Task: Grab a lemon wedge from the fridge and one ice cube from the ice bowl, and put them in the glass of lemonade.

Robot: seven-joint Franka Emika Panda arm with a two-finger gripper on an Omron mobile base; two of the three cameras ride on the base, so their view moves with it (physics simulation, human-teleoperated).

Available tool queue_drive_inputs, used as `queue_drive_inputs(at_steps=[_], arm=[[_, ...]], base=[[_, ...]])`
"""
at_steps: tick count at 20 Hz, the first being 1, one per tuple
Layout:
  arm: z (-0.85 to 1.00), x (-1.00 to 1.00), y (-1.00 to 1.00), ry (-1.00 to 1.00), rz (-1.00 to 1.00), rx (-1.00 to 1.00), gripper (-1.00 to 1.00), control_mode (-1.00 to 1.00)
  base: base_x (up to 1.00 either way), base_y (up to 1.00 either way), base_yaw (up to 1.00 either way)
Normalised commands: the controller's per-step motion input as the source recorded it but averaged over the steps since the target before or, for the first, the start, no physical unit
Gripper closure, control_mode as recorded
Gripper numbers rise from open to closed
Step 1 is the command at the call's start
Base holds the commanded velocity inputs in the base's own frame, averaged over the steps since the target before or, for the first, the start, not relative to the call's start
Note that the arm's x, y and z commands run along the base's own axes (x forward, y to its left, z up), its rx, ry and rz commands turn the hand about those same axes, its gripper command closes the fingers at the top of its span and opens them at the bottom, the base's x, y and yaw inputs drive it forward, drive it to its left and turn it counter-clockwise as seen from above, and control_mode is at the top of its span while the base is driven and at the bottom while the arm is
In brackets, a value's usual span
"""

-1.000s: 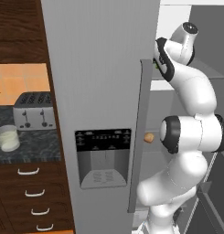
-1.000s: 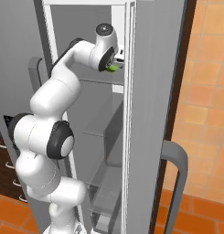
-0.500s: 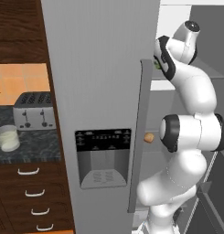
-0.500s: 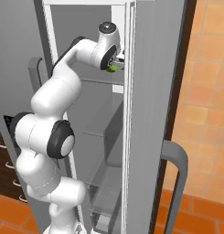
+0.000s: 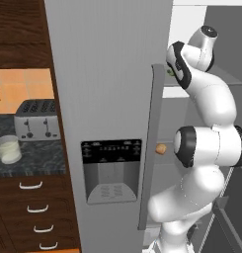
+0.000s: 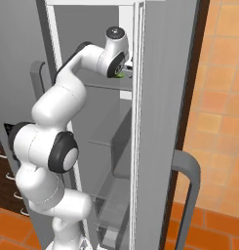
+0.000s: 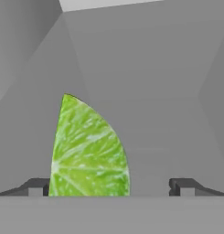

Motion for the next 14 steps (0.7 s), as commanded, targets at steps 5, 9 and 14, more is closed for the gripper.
queue_drive_inputs(at_steps=[5,9,14], arm=[[-0.02,0.00,0.00,0.00,0.00,0.00,-1.00,-1.00],[-0.01,0.00,0.00,0.04,0.00,0.00,1.00,-1.00],[-0.01,0.00,0.00,0.06,0.00,0.00,1.00,-1.00]], base=[[0.00,0.00,0.00],[0.00,0.00,0.00],[0.00,0.00,0.00]])
